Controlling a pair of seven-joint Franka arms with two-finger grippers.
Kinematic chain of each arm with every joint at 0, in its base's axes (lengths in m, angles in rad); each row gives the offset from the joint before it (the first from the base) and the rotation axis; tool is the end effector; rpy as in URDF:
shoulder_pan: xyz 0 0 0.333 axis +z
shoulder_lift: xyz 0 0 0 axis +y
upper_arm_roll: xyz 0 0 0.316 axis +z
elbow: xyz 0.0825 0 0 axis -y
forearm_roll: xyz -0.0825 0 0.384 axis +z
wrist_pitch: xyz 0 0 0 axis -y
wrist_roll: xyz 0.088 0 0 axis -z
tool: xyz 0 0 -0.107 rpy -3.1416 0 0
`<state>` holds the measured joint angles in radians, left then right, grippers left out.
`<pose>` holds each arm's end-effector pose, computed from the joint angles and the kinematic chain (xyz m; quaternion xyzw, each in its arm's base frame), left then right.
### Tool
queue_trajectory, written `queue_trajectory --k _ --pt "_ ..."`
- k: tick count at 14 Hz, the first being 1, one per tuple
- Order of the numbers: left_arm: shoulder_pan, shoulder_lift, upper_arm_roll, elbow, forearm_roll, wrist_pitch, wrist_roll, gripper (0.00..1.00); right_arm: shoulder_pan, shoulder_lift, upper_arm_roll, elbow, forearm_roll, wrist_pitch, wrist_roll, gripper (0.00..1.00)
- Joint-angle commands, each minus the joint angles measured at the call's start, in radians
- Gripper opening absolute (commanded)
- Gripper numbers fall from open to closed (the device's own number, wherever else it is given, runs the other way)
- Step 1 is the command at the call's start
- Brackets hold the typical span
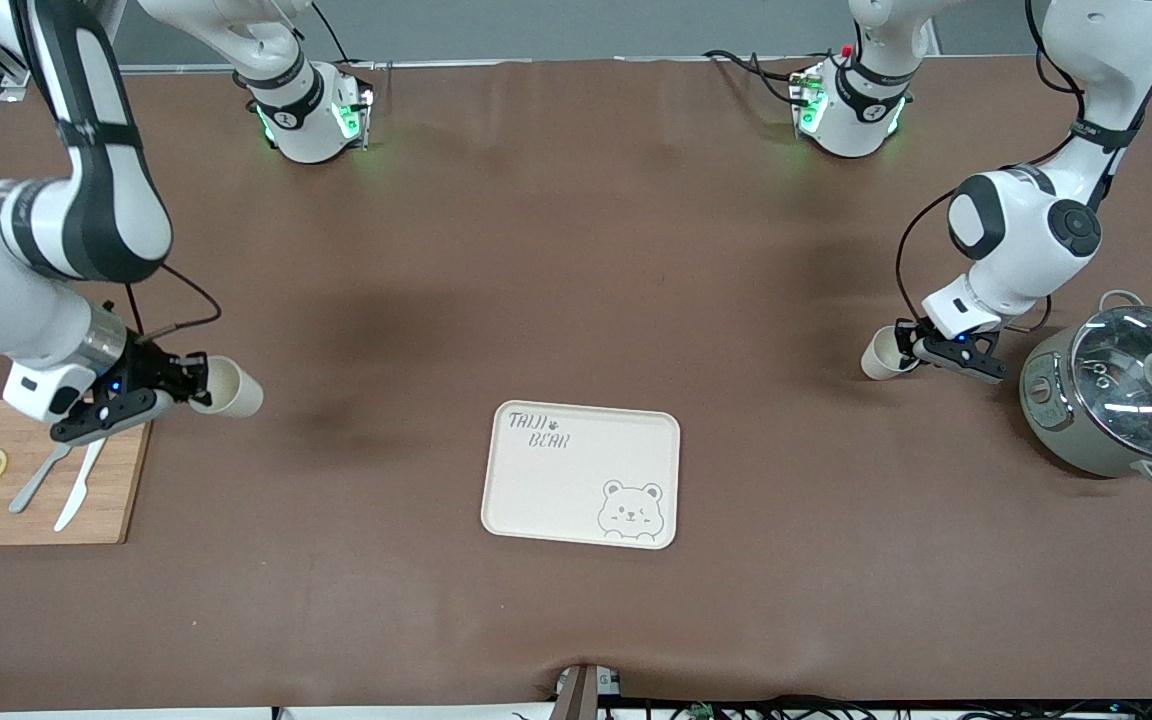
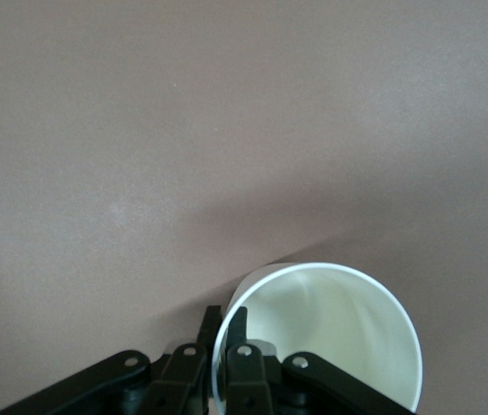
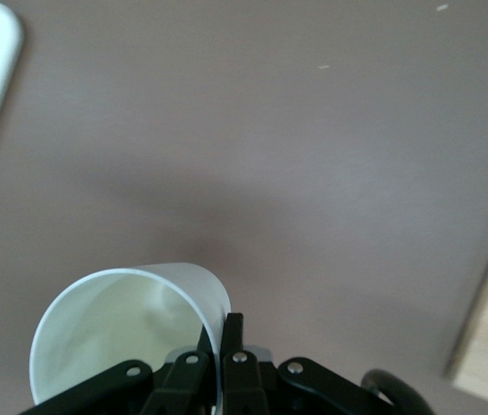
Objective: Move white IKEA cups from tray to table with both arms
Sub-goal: 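Open the left gripper off its cup while the right gripper lowers its cup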
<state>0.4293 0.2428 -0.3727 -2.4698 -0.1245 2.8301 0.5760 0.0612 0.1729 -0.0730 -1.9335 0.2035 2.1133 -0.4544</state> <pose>0.4915 0.0289 0.2167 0.9771 -0.1917 0.0818 0.0430 0.5972 0.0038 0.3996 -0.9824 -0.1682 -0.0225 0.0778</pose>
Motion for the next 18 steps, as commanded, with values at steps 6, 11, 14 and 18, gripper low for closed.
queue_trajectory --k 6,11,14,18 --pt "0.048 -0.032 -0.008 0.028 -0.021 -0.007 0.045 1.0 0.038 0.103 0.001 -0.062 0.016 0.23 -0.016 0.0" --pt "0.074 -0.25 -0.003 0.101 -0.023 -0.362 -0.016 1.0 0.032 0.187 0.001 -0.153 0.016 0.494 -0.102 0.0" --pt "0.074 -0.351 -0.012 0.26 -0.014 -0.706 -0.126 1.0 0.029 0.237 0.001 -0.174 0.016 0.582 -0.128 0.0" --pt "0.069 -0.349 -0.067 0.643 -0.011 -0.998 -0.304 1.0 0.023 0.24 0.001 -0.173 0.016 0.582 -0.139 0.0"
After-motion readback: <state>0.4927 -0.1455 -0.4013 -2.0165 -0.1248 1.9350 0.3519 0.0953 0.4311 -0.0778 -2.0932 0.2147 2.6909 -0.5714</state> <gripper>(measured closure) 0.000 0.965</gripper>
